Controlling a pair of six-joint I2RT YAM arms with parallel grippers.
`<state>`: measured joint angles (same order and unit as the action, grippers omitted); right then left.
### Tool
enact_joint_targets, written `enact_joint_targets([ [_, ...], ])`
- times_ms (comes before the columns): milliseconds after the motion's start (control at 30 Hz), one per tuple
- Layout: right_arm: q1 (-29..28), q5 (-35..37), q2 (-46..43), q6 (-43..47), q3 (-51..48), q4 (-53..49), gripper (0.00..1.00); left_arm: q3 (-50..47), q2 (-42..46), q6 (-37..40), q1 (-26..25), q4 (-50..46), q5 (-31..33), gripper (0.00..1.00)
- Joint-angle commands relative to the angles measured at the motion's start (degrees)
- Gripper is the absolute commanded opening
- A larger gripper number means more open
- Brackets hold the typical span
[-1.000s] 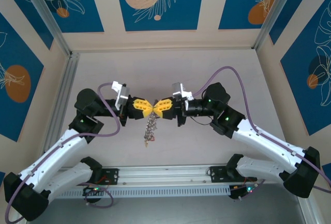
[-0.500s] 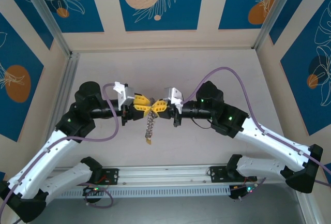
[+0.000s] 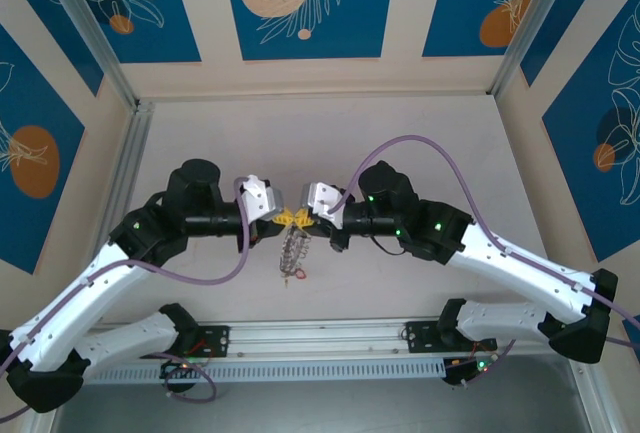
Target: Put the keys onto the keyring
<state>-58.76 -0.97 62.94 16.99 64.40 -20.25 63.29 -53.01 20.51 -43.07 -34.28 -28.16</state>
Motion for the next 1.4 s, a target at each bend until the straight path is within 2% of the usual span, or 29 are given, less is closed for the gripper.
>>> enact_joint_targets([
  [0,-1.50,0.13,0.19,1.61,3.27,4.33,0.00,0.77,-0.23,1.12,-1.34,-0.53,-1.13,0.00],
  [100,-1.17,-0.41,-0.56,0.34,2.31,5.45,0.00,-1.34,1.79,-0.97,-1.32,3.64,-3.91,0.00],
  [267,1.19,-6.79,-3.86,-4.73,-2.51,8.52,0.20,-4.80,4.86,-5.23,-1.26,11.85,-9.34,0.00],
  [400,4.16,-10.55,-6.49,-9.47,-6.70,11.67,0.24,-6.17,5.63,-7.41,-1.24,16.26,-12.40,0.00],
  [600,7.04,-16.22,-8.52,-12.25,-9.28,14.91,0.21,-8.49,7.37,-11.66,-1.26,24.09,-15.46,0.00],
  [867,7.02,-21.86,-9.06,-12.23,-10.34,15.13,0.17,-14.32,7.87,-19.54,-1.23,38.55,-16.42,0.00],
  [1067,6.91,-22.26,-9.76,-11.71,-10.79,15.08,0.12,-17.24,7.12,-23.30,-1.24,46.98,-16.16,0.00],
  [1200,7.02,-21.09,-9.58,-11.70,-10.88,15.03,0.05,-19.07,6.03,-26.90,-0.84,54.14,-16.68,0.00],
  [1267,7.06,-19.99,-9.57,-11.79,-10.88,14.93,0.01,-19.08,5.40,-27.71,-0.63,55.40,-16.94,0.00],
  [1367,7.03,-15.73,-9.69,-11.26,-10.79,14.76,0.00,-18.11,4.98,-27.27,-0.53,54.33,-16.39,0.00],
])
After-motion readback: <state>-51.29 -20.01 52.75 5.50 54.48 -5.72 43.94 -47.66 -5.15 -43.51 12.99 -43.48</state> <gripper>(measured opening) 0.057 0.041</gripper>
